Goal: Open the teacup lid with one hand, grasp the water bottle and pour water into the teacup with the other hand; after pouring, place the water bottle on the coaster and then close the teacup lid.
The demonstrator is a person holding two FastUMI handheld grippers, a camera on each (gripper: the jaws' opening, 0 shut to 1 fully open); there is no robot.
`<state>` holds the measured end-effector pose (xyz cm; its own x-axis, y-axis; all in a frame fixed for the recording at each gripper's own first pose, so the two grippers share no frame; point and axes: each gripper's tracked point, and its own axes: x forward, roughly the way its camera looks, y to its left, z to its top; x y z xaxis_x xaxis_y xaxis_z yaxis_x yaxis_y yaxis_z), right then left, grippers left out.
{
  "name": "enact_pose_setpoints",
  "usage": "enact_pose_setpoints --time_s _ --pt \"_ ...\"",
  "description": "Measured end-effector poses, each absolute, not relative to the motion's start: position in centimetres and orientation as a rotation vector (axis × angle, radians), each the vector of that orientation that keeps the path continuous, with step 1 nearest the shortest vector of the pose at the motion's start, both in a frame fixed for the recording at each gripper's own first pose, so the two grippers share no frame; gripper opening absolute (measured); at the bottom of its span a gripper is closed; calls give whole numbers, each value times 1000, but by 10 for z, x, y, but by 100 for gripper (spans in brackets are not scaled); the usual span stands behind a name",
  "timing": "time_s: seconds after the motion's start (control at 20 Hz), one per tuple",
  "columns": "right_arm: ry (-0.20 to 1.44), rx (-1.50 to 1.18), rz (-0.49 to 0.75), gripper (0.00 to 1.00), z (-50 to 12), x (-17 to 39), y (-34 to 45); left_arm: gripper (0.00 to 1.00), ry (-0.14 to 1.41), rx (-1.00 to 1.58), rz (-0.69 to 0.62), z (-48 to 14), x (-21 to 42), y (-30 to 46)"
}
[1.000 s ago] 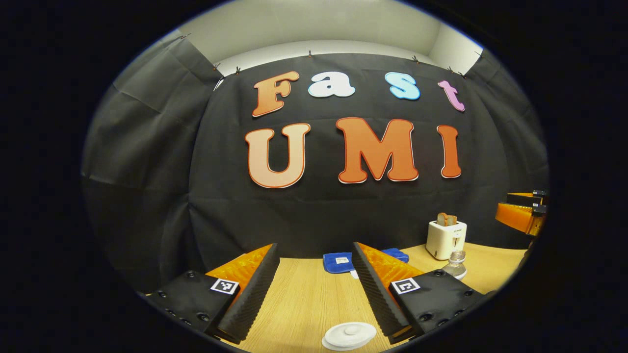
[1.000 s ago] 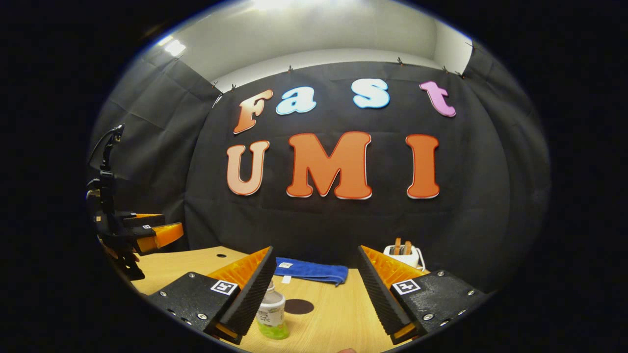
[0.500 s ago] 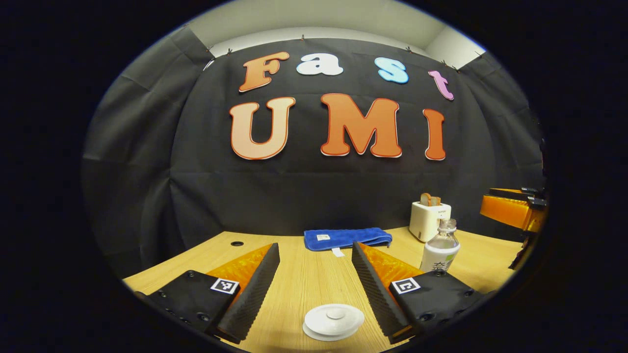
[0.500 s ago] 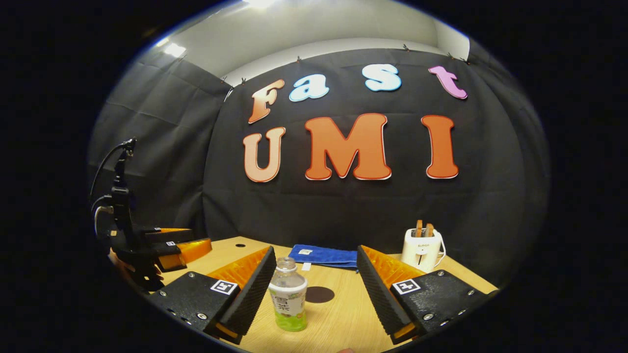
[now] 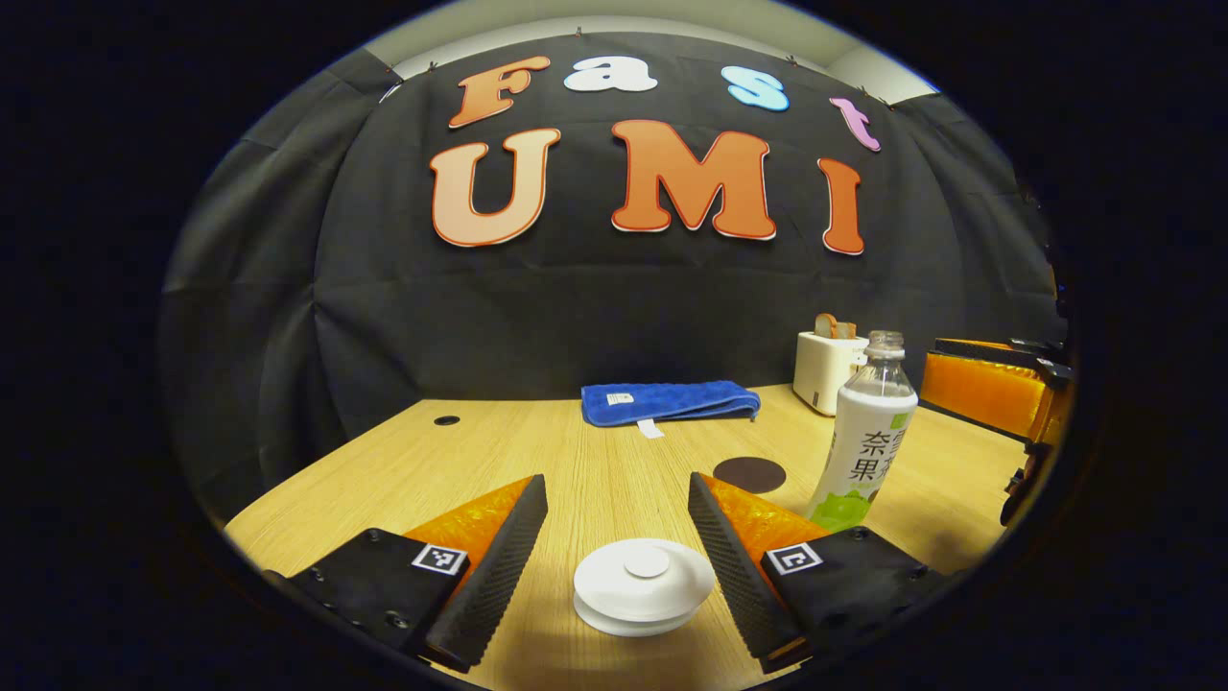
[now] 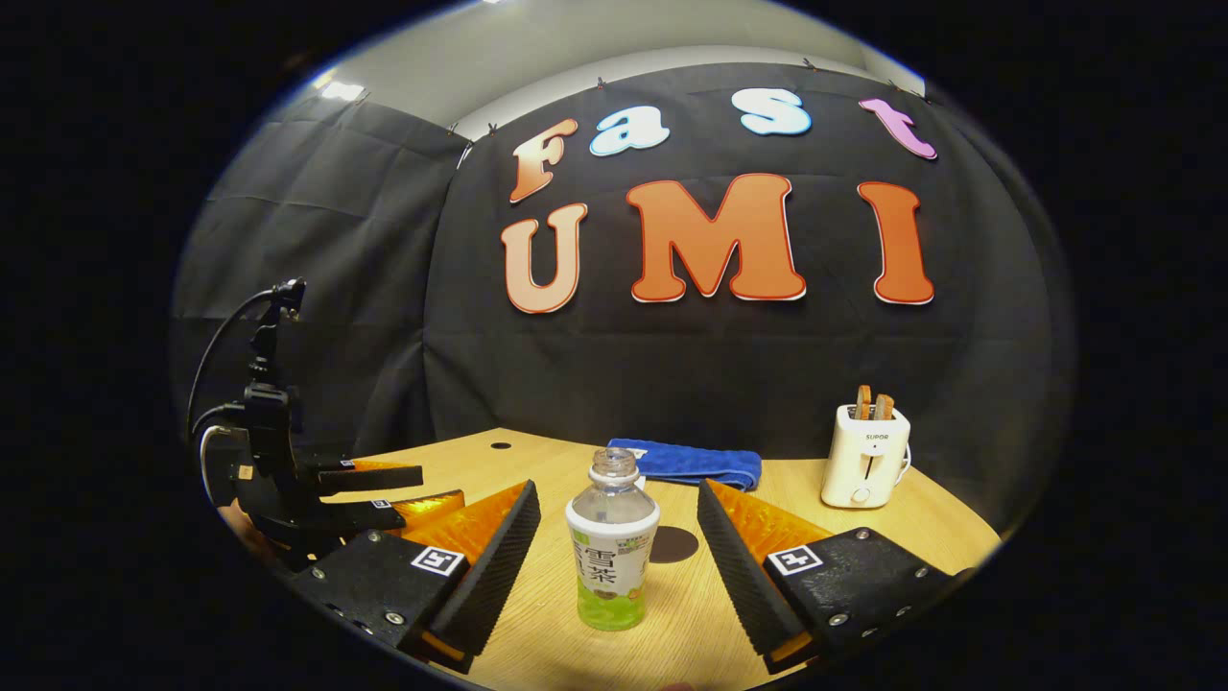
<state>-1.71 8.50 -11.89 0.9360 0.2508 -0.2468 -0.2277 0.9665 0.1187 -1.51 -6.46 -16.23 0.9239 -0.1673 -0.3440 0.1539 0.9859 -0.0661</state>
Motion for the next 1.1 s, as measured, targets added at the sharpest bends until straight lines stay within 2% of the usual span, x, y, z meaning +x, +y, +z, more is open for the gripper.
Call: enact_pose_setpoints --time_s 0.4,0.5,0.55,0.65,0.7,0.8,0.85,0.95,1.0,1.1 --pt "312 100 235 99 -139 -16 79 98 438 47 -202 -196 -14 -79" --pt "330 110 231 99 -144 -16 77 94 437 71 -196 -197 -13 -78" --pt "343 114 230 99 -148 -17 76 76 430 73 -198 -197 -12 -79" --pt "358 121 226 99 -152 -18 74 69 449 80 -204 -203 -12 -80" --pt "363 124 225 99 -154 -18 73 69 459 83 -196 -203 -14 -78" --pt "365 130 221 99 -156 -17 71 55 476 78 -201 -209 -11 -79" --pt "367 133 221 99 -157 -16 71 58 469 80 -202 -207 -10 -78" --pt "377 137 218 99 -161 -15 68 53 480 86 -207 -210 -10 -81" --pt "382 138 216 99 -163 -16 67 64 477 83 -212 -212 -9 -84" --pt "392 140 214 99 -166 -16 65 47 475 97 -206 -209 -10 -81"
